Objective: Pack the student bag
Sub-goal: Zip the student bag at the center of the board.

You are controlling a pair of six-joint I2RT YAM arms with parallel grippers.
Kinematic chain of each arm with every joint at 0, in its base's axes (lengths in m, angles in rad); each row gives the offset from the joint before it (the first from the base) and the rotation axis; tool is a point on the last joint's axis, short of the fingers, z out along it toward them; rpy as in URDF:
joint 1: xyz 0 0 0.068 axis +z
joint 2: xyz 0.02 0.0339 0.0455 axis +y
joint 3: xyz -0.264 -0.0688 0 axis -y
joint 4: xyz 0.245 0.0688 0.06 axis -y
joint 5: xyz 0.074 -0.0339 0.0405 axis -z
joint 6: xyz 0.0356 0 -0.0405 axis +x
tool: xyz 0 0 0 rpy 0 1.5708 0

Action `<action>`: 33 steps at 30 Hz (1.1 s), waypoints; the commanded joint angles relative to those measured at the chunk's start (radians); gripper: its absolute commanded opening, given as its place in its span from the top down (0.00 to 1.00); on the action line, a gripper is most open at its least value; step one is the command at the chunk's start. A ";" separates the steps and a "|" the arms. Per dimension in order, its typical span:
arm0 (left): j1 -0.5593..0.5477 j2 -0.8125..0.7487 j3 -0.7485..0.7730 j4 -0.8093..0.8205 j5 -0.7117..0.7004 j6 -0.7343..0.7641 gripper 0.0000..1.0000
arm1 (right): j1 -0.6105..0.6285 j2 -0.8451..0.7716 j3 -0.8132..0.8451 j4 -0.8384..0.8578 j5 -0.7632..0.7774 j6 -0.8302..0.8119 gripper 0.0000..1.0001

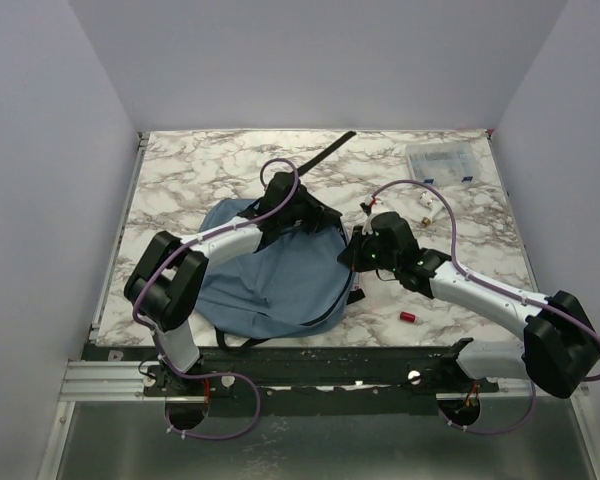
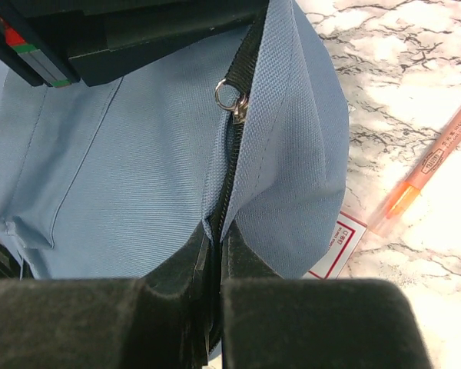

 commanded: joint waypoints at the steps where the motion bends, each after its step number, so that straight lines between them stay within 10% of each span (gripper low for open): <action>1: -0.018 0.013 -0.012 0.050 0.027 0.002 0.85 | -0.005 -0.034 -0.009 0.024 -0.024 -0.001 0.99; 6: -0.021 -0.011 -0.032 0.064 0.001 0.028 0.91 | -0.004 -0.042 -0.012 0.024 -0.021 -0.004 0.99; 14: -0.036 -0.036 -0.067 0.064 -0.010 0.075 0.72 | -0.005 -0.056 -0.021 0.024 -0.016 -0.011 1.00; 33: -0.061 -0.094 -0.117 0.117 -0.021 0.091 0.88 | -0.004 -0.045 -0.011 0.031 -0.018 -0.020 1.00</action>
